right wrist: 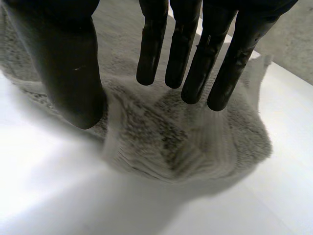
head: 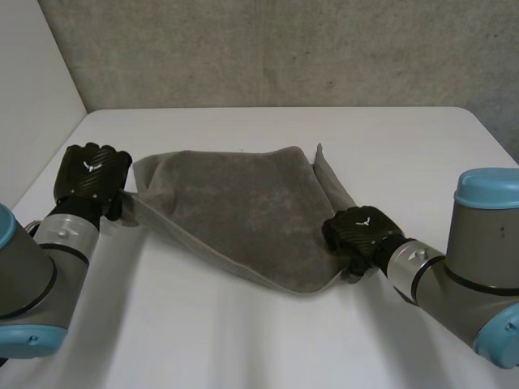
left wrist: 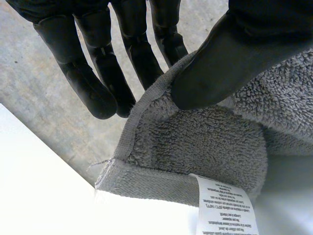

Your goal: Fold the towel.

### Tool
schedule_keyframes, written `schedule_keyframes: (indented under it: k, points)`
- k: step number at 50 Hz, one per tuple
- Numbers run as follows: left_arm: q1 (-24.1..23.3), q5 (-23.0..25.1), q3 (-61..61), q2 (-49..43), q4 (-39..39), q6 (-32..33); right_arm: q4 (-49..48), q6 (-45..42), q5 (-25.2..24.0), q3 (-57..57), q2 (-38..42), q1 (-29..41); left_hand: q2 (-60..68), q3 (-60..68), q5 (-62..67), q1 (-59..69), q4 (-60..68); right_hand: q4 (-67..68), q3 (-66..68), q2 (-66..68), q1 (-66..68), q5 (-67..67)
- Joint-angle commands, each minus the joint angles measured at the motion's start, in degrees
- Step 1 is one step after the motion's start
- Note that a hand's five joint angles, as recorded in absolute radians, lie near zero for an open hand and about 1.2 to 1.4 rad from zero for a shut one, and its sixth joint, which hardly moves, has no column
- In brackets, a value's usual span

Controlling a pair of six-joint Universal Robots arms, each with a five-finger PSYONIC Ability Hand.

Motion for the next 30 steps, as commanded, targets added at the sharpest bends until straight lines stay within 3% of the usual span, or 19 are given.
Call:
schedule_keyframes:
  k: [1, 7, 12, 15, 21, 30]
  points:
    - [0.03, -0.15, 0.42, 0.72, -0.17, 0.0, -0.61, 2.28, 0.04, 0.09, 0.07, 1.22, -6.62, -8.77, -14.97, -1.71, -6.92, -3.33, -3.68, -4.55, -3.22, -1.66]
    - [0.47, -0.15, 0.86, 1.33, -0.52, -0.87, -2.19, 1.67, 0.92, -0.18, 1.13, 2.01, -6.62, -8.77, -14.97, -1.71, -6.92, -4.01, -4.36, -5.23, -3.9, -2.34]
    - [0.82, -0.24, 1.12, 1.42, -0.61, -1.75, -3.6, 1.14, 5.92, -0.97, 3.76, 2.1, -6.62, -8.77, -14.97, -1.71, -6.92, -3.17, -3.52, -4.39, -3.06, -1.5]
    - [1.08, -0.33, 1.47, 1.42, -0.7, -1.93, -3.77, 0.87, 6.37, -0.97, 3.68, 2.01, -6.62, -8.77, -14.97, -1.71, -6.92, -3.17, -3.52, -4.39, -3.06, -1.5]
    - [1.61, -2.96, 2.61, 1.42, -0.79, -2.1, -4.65, -2.11, 7.68, -0.53, 3.06, 2.1, -6.62, -8.77, -14.97, -1.71, -6.92, -2.16, -2.51, -3.38, -2.05, -0.49]
    - [3.28, -5.34, 3.58, 2.04, -0.88, -6.41, -8.33, -7.2, 14.97, -0.35, 2.62, 1.22, -6.62, -8.77, -14.97, -1.71, -6.92, 5.05, 4.7, 3.83, 5.15, 6.71]
